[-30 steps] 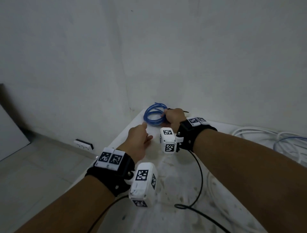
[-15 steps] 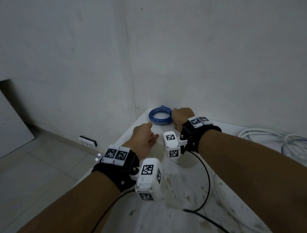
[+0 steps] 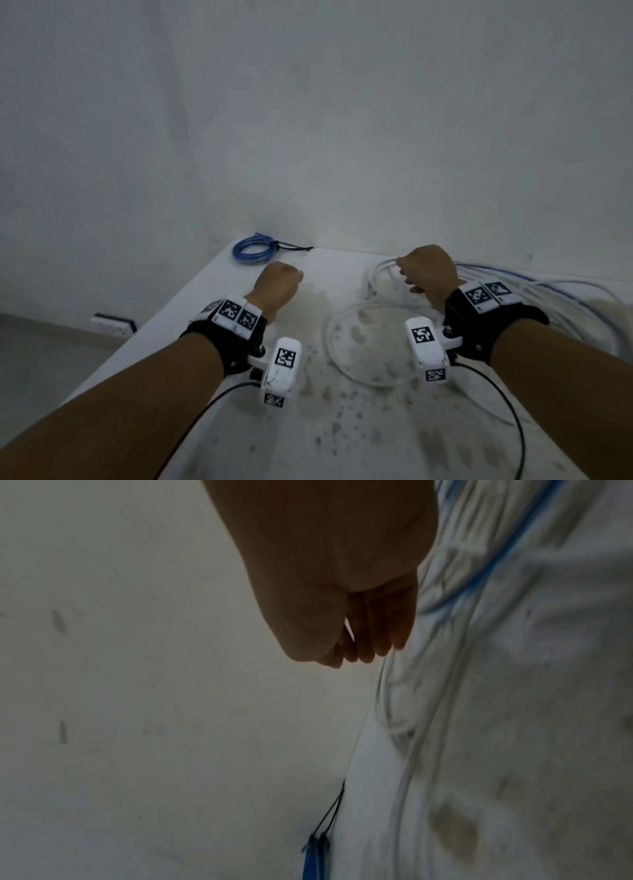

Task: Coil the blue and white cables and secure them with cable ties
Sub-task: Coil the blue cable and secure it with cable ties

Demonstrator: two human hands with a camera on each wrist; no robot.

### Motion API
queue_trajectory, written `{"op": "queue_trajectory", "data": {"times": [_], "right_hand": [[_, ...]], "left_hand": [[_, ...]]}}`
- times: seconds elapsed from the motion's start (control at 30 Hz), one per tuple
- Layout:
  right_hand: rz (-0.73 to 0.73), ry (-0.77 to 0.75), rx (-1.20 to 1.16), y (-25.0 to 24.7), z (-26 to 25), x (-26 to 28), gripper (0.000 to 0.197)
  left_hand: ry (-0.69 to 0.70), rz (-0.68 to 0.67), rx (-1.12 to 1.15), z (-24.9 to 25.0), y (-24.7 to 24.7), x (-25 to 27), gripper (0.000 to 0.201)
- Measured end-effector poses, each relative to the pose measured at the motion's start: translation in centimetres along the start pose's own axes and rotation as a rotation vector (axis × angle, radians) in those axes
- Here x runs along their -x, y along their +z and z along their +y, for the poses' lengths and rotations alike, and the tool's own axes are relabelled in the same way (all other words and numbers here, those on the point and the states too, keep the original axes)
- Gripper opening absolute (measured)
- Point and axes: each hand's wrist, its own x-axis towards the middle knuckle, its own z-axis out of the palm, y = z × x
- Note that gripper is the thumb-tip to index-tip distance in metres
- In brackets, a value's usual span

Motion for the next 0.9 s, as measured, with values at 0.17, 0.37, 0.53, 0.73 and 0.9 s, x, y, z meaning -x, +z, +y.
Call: {"op": "queue_trajectory", "data": {"times": [0.17,0.37,0.53,0.73,0.9], "right_hand": [[0.149,-0.114,0.599,-11.2,5.2,4.0,0.032],[-0.096,-0.004,0.633,-14.6,13.8,7.6,0.035],[-0.091,-0.023,0.616,-14.1,15.1,6.1,0.066],[-0.081,-0.028,0.582,-13.9,15.7,6.0,0.067],[-0.137,-0.021,0.469,-14.9,14.0,7.3,0.051]], "left_hand": [[0.182,-0.206,-0.187,4.1,6.9,3.3,0.01],[0.123,-0.397,-0.344,6.9,15.2,5.7,0.03],[-0.043,-0.291,-0.161,8.3,19.8,5.4,0.026],[-0.156,-0.275,-0.073,9.2,20.9,5.0,0.015],[-0.252,-0.273,0.285,11.8,19.4,5.0,0.013]]}}
